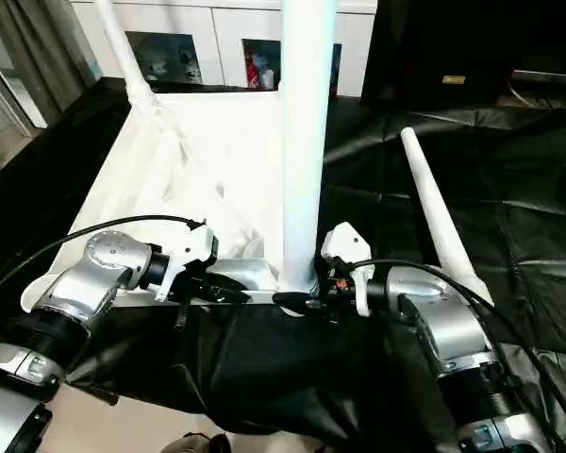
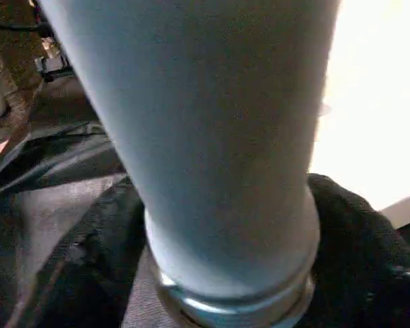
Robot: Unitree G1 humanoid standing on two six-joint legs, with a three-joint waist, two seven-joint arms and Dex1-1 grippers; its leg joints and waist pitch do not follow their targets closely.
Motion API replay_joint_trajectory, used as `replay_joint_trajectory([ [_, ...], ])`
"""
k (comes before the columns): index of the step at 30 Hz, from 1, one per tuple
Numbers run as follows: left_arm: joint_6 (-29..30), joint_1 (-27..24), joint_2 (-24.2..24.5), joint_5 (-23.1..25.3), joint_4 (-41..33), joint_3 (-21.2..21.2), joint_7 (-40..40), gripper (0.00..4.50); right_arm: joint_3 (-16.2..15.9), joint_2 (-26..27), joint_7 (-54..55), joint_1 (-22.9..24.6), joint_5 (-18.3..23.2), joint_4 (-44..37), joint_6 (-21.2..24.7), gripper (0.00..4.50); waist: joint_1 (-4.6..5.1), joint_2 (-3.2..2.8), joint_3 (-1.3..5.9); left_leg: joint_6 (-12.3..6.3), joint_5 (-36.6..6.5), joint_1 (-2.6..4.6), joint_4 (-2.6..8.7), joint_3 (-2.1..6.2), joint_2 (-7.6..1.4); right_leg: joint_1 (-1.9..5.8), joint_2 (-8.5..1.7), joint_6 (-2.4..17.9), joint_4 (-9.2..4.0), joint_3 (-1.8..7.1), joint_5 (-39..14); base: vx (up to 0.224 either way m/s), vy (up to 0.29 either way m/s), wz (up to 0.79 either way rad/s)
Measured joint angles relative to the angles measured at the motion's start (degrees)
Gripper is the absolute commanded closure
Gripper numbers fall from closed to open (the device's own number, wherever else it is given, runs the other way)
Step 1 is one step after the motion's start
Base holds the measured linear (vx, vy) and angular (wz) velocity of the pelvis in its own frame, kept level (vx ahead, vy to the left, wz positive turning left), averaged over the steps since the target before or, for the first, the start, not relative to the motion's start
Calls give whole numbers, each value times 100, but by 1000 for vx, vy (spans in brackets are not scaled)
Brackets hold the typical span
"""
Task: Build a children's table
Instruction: Rotate leg to tighten
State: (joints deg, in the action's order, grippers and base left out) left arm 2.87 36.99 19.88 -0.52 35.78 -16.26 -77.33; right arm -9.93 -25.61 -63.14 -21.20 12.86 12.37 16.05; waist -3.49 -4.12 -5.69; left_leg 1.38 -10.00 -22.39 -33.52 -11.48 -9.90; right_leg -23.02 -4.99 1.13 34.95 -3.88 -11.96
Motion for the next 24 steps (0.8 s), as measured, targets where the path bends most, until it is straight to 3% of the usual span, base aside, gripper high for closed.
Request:
replay_joint_trajectory([
  [1, 0, 0, 1, 0, 0, 0, -2, 450, 0, 2, 2, 0, 0, -1, 6, 148, -1, 0, 0, -1, 0, 0, 0, 0, 0, 0, 0, 0, 0, 0, 0, 0, 0, 0],
  [8, 0, -8, -60, 22, 6, 14, 142, 450, 38, 189, 315, 86, -31, -53, 4, 166, 8, 1, 0, 0, 1, 1, -2, 0, 0, 1, 0, 0, 1, 0, 0, 0, 0, 0],
  [15, 146, 394, -546, 252, 575, 129, 1401, 450, 476, 977, 2147, -174, -375, 529, -57, 171, 152, 15, -4, 29, -12, 23, -7, -1, 4, 17, -2, 3, 0, 8, 2, 0, 0, 0],
  [24, 578, 981, -1387, 423, 1310, 289, 3015, 450, 1078, 1900, 4368, -813, -652, 1459, -228, 172, 159, 9, 5, 29, -10, 30, -6, -1, 9, 27, -6, 5, 0, 9, 7, 0, 0, 0],
])
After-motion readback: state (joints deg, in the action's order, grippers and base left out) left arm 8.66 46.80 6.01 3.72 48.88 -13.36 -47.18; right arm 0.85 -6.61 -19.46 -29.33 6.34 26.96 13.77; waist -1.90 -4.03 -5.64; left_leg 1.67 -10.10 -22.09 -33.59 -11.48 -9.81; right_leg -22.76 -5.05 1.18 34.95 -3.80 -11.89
